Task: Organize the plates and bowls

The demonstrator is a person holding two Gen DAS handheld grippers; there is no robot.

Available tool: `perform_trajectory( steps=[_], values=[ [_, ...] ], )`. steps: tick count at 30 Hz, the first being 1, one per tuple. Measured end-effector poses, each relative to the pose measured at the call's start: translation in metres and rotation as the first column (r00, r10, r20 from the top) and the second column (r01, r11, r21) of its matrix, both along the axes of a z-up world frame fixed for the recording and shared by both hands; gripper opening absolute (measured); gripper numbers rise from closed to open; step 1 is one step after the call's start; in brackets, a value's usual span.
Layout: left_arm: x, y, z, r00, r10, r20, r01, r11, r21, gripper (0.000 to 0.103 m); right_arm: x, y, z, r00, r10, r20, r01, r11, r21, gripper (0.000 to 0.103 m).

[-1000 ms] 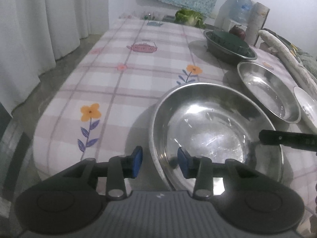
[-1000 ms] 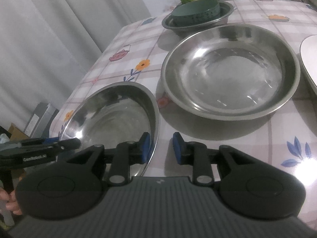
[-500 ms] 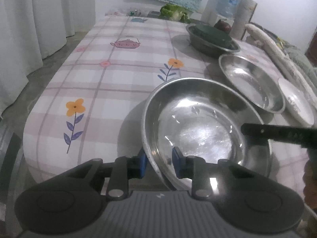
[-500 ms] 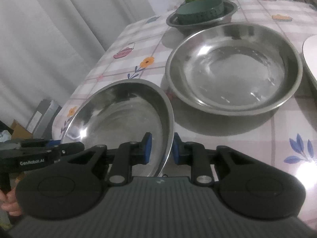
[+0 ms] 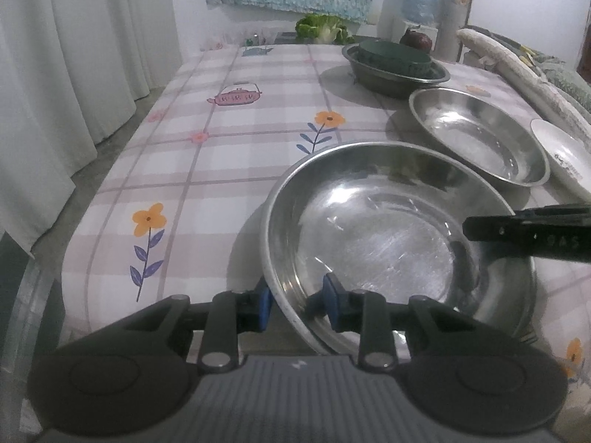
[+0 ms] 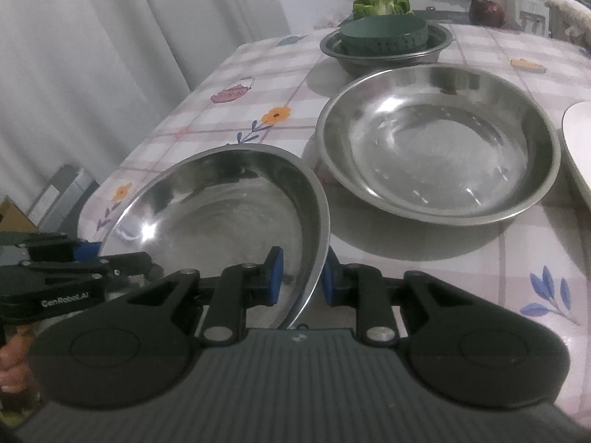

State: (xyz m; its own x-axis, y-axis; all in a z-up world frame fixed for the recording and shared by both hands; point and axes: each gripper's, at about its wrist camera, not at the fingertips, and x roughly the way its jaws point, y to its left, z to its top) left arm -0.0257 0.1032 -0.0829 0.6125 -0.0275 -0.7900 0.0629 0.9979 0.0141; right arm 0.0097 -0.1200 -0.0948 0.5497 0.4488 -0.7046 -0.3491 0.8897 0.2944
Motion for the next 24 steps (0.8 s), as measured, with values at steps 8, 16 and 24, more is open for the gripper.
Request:
perform_trajectory(
  steps=[8, 16, 24],
  values=[
    [-0.002, 0.003, 0.008, 1.000, 0.006, 0.024, -0.006, 1.000, -0.015, 0.030, -0.006, 0.001, 0.008, 1.000, 0.004, 0.013, -0.004, 1.000, -0.014, 0.021],
    [-0.004, 0.004, 0.020, 0.998, 0.008, 0.057, -0.006, 0.999, -0.033, 0.030, -0.008, -0.001, 0.019, 0.999, 0.004, 0.045, -0.004, 1.000, -0.007, 0.021],
    [-0.007, 0.003, 0.028, 0.996, 0.004, 0.084, -0.001, 0.999, -0.037, 0.030, -0.013, -0.003, 0.027, 0.998, 0.007, 0.070, -0.007, 1.000, 0.004, 0.021]
  ],
)
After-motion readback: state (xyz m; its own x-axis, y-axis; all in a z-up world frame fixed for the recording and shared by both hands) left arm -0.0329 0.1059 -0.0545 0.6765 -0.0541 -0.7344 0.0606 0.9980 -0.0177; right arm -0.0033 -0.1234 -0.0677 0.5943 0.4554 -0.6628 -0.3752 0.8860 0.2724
